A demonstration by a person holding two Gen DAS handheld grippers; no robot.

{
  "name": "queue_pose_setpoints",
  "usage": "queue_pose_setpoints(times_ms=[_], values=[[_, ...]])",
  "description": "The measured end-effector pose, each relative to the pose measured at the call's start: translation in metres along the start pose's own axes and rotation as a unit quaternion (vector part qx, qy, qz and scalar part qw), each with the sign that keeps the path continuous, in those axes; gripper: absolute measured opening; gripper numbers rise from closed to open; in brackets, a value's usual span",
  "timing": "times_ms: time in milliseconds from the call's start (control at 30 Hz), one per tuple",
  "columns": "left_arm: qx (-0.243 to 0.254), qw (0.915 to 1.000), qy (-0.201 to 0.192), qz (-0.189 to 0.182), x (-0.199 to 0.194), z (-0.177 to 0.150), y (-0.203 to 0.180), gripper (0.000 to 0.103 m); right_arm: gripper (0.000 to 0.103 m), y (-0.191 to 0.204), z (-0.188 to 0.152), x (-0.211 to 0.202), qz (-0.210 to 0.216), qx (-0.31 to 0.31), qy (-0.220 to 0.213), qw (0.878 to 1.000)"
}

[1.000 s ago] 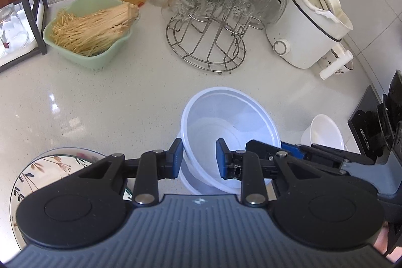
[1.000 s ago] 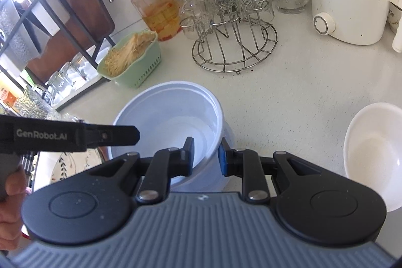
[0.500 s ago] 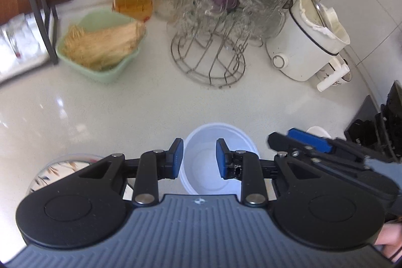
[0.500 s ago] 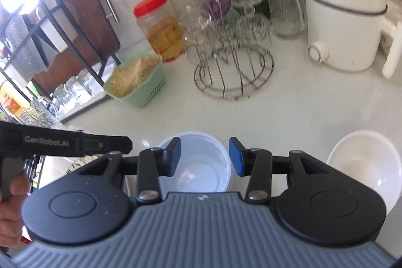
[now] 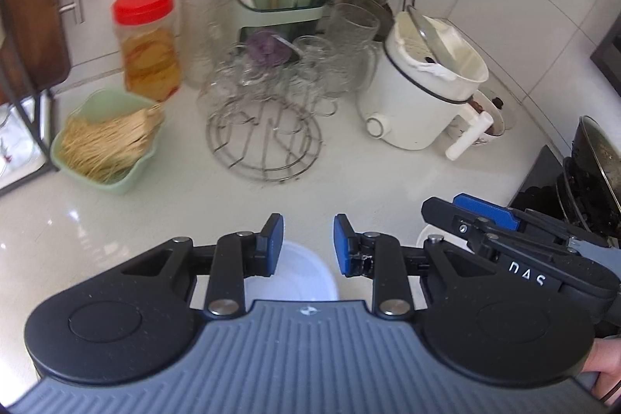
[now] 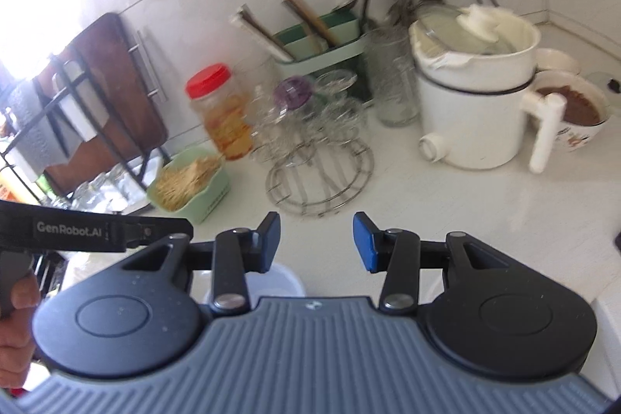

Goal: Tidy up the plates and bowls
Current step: 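Open both tools and withdraw them from the nested bowls, then move both tools to the white opaque bowl and grip its rim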

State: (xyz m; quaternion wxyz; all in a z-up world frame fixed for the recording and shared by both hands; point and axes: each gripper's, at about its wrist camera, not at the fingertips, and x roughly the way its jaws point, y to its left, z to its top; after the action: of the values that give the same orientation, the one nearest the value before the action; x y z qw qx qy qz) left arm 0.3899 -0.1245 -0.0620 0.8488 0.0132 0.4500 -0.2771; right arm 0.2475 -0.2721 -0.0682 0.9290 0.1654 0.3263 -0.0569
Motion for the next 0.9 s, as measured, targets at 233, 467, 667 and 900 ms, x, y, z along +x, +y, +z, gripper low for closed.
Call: queue_pose_setpoints(times_ms=[233,467,667,900], values=[[0.021,0.9997,0.006,-0.011,0.018,0.010,-0.032,0.035,0.045,-0.031,0.005,-0.006,-0.037,0.021,-0.011,0.999],[0.042,0.9988,0.020,-0.015,0.042,0.013,-0.057,0.044,0.044,-0.063,-0.006,-0.007,-0.067,0.038,0.008,0.997],[0.056,0.9978,0.029,-0.022,0.062,0.017,-0.068,0.048,0.044,-0.089,-0.010,-0.007,-0.088,0.043,0.021,0.995],[0.047,0.9962,0.052,-0.053,0.089,0.009,-0.082,0.048,0.044,-0.128,-0.022,-0.001,-0.133,0.053,0.048,0.988]])
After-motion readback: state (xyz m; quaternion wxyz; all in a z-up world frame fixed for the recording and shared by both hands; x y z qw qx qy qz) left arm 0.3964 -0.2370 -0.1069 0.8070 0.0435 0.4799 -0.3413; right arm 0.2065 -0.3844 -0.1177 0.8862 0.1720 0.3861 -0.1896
